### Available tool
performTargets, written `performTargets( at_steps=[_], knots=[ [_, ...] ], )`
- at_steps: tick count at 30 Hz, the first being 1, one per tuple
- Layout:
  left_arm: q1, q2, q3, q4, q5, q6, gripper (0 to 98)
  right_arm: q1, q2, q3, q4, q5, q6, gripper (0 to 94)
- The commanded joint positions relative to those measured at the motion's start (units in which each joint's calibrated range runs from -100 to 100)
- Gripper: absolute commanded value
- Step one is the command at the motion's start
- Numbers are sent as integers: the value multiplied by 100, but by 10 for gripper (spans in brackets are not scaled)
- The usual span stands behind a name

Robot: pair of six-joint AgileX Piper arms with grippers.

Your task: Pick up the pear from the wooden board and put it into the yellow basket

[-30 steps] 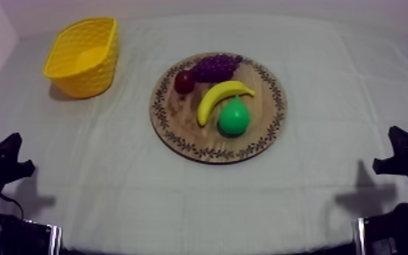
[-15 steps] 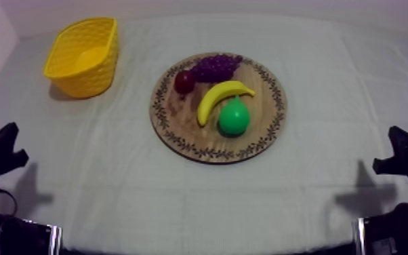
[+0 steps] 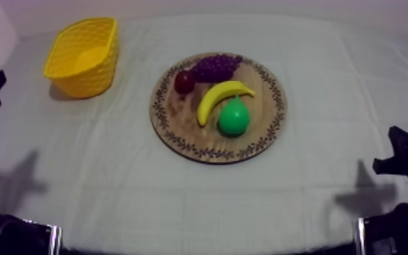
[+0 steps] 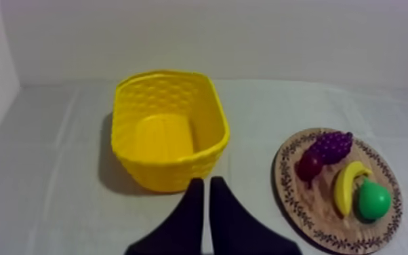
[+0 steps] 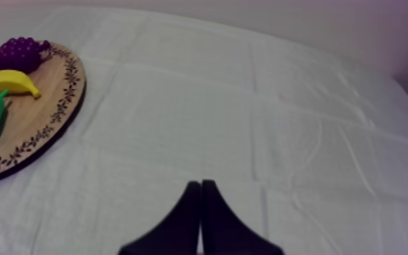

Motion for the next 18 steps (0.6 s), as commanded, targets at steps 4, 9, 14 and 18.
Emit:
performTargets(
  at_steps=[4,9,14,18],
  knots=[
    [217,788,-1292,372,668,-243,13,-1,1,3,0,4,-2,3],
    [659,1330,-1523,519,757,-186,5,-1,1,3,0,4,-1,3],
    [1107,2049,-1498,477,399,3,2,-1,1,3,0,4,0,3],
    [1543,2624,-1588,125,321,387,2,-1,1,3,0,4,-1,3]
  ],
)
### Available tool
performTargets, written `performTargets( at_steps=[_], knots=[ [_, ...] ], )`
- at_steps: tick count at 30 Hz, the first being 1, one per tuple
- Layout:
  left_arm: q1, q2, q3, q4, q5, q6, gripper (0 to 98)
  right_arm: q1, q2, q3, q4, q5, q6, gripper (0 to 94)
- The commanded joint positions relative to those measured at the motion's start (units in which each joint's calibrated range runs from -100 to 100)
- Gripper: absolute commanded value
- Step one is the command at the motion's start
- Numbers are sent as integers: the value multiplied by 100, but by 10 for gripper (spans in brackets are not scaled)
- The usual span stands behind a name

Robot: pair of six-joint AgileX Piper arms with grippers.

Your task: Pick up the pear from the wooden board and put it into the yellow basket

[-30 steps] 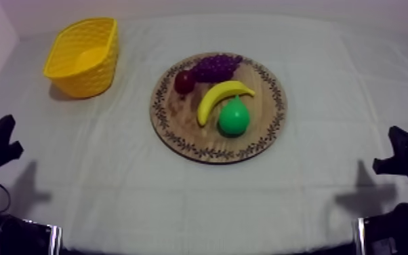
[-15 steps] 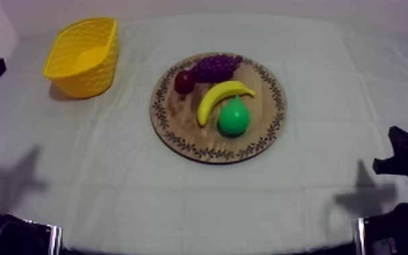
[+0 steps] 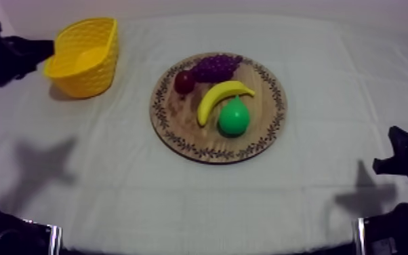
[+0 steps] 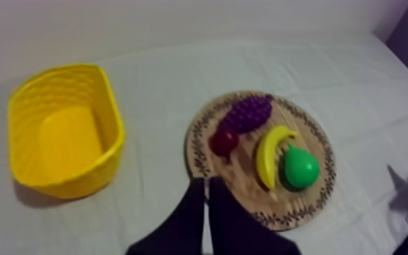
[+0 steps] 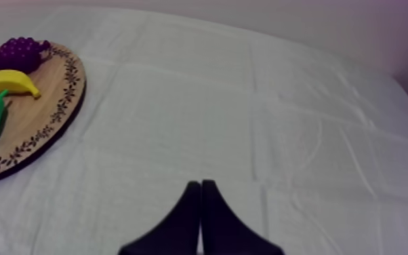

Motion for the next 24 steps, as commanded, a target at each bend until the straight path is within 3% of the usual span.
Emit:
performTargets(
  at_steps=[1,5,8,14,20,24],
  knots=[
    [323,447,-51,-201,0,275,2,-1,1,3,0,4,-1,3],
    [609,977,-248,-452,-16,580,5,-1,1,3,0,4,-1,3],
    [784,1385,-498,-502,55,713,7,-1,1,3,0,4,-1,3],
    [1131,2365,-1297,-307,435,732,9,-1,1,3,0,4,-1,3],
    [1443,3693,-2632,-205,1388,780,10,-1,1,3,0,4,-1,3],
    [1522,4510,-3322,-5,1775,664,10,-1,1,3,0,4,-1,3]
  ],
)
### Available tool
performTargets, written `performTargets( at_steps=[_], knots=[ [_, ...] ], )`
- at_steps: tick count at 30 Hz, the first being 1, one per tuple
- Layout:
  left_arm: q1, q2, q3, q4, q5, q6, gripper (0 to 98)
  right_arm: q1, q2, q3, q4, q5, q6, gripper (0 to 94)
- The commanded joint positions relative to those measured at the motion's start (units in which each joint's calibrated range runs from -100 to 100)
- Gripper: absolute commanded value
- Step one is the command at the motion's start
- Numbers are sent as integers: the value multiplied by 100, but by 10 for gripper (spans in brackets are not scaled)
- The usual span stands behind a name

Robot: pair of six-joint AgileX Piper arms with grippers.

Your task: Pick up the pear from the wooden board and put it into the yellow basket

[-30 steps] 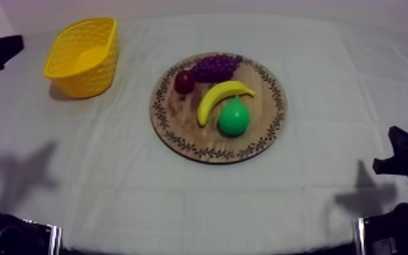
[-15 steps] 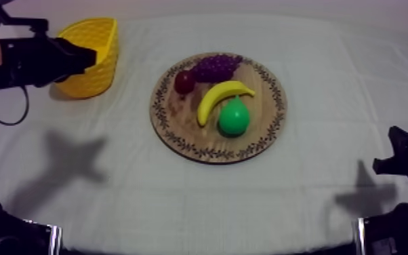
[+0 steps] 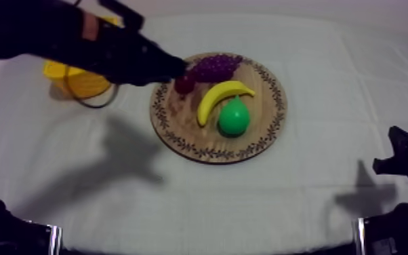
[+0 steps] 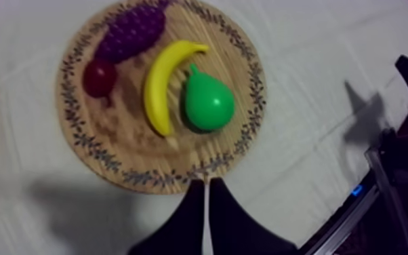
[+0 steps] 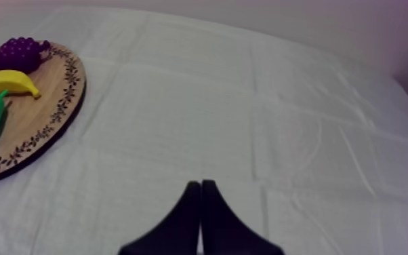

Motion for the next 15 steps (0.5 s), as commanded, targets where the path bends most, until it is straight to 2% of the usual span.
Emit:
performTargets(
  at_steps=[1,4,9,15],
  knots=[
    [23,760,-606,112,221,-68,10,-1,1,3,0,-3,1,3],
    [86,1138,-959,188,467,-88,9,-1,1,3,0,-3,1,3],
    [182,1377,-1224,191,720,-61,9,-1,1,3,0,-3,1,3],
    [301,1374,-1067,9,599,66,9,-1,1,3,0,-3,1,3]
  ],
)
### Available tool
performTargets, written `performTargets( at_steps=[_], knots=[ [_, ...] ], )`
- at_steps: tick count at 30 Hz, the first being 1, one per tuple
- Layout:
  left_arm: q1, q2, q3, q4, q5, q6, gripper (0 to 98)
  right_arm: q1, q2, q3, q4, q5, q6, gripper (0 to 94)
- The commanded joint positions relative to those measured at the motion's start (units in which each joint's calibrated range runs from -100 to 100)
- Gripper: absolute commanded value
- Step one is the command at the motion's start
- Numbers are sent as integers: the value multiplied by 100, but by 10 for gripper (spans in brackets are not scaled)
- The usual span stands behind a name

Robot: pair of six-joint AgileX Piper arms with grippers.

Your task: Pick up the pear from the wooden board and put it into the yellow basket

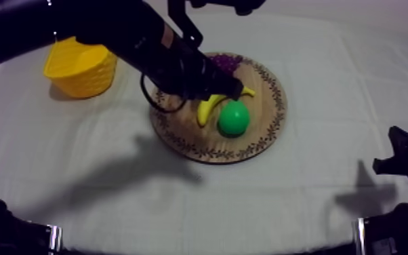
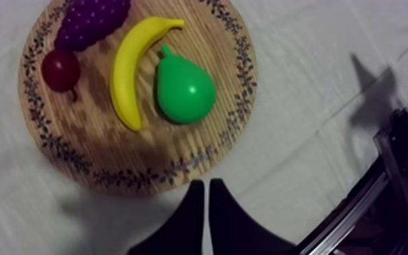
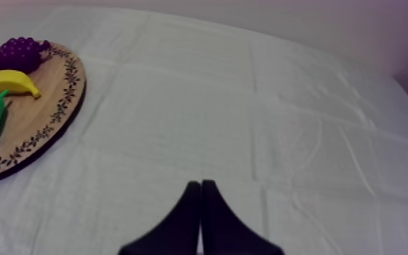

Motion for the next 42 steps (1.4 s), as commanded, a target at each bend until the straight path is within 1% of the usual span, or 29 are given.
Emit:
performTargets(
  at_steps=[1,5,8,9,10,11,12,13,14,16,18,21,25,30,35,42],
  knots=[
    [19,-14,60,-53,-59,39,9,-1,1,3,0,-3,1,3],
    [45,-59,154,-169,-169,109,9,-1,1,3,0,-3,1,3],
    [26,-123,235,-203,-274,116,27,-1,1,3,0,-3,1,3],
    [7,-144,271,-189,-276,144,144,-1,1,3,0,-3,1,3],
    [-22,-159,349,-135,-265,149,367,-1,1,3,0,-3,1,3],
    [-68,-172,431,-41,-270,95,550,-1,1,3,0,-3,1,3],
    [-118,-191,512,71,-278,12,678,-1,1,3,0,-3,1,3],
    [-159,-215,592,164,-320,-62,769,-1,1,3,0,-3,1,3],
    [-193,-242,668,230,-389,-116,832,-1,1,3,0,-3,1,3],
    [-242,-279,785,307,-523,-182,907,-1,1,3,0,-3,1,3],
    [-257,-276,835,320,-593,-194,944,-1,1,3,0,-3,1,3],
    [-248,-248,852,326,-636,-202,967,-1,1,3,0,-3,1,3],
    [-248,-134,756,375,-626,-227,976,-1,1,3,0,-3,0,3],
    [-238,188,468,458,-455,-275,975,-1,1,3,0,-3,1,3],
    [-206,751,-62,531,-61,-325,974,-1,1,3,0,-3,1,3],
    [-157,1920,-1234,577,691,-218,973,-1,1,3,0,-3,1,3]
  ],
)
